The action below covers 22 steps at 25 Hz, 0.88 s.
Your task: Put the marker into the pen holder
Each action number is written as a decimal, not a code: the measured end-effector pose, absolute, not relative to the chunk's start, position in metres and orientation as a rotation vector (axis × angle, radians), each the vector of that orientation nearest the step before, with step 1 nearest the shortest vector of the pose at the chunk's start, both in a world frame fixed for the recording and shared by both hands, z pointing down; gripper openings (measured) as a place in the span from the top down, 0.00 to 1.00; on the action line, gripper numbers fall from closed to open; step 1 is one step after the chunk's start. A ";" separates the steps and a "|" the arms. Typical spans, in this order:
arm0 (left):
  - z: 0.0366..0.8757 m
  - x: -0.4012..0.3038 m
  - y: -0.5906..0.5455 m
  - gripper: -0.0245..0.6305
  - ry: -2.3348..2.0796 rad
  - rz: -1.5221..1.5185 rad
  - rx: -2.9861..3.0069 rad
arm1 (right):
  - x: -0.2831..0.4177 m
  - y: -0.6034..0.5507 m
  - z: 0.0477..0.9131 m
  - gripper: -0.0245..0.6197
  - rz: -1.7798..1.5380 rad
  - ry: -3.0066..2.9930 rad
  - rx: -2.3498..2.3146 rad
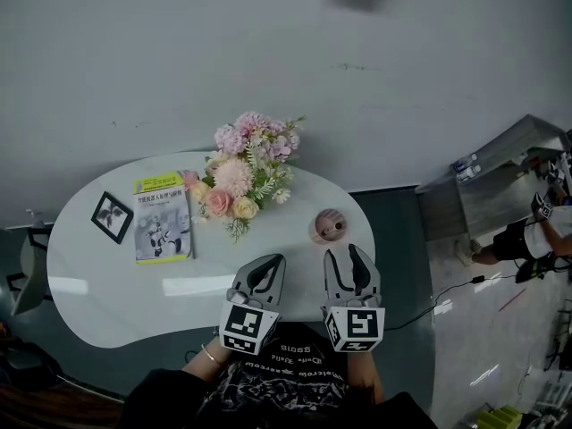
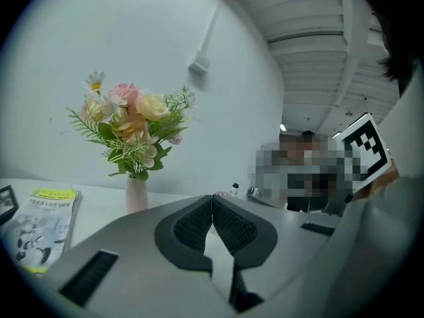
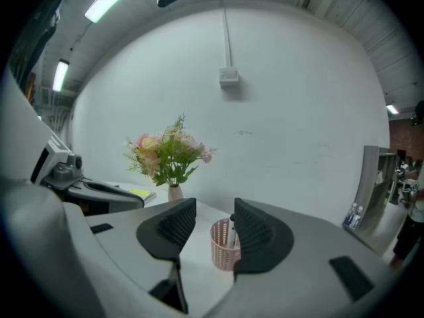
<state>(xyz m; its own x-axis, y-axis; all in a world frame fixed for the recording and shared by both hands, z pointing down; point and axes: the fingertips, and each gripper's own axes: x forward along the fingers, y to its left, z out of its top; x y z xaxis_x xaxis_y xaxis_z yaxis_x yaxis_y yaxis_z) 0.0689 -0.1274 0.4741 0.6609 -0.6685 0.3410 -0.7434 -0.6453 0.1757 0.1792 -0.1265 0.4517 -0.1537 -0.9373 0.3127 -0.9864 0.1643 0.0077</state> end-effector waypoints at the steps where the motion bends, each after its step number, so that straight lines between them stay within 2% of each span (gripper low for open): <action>1: 0.474 0.070 -0.127 0.93 -1.123 0.351 2.581 | 0.178 -0.124 0.453 0.65 0.294 -2.192 1.863; 15: 0.474 0.071 -0.122 0.93 -1.099 0.355 2.603 | 0.168 -0.100 0.486 0.66 0.375 -2.138 1.828; 22: 0.479 0.072 -0.118 0.93 -1.075 0.372 2.606 | 0.171 -0.096 0.491 0.79 0.373 -2.098 1.833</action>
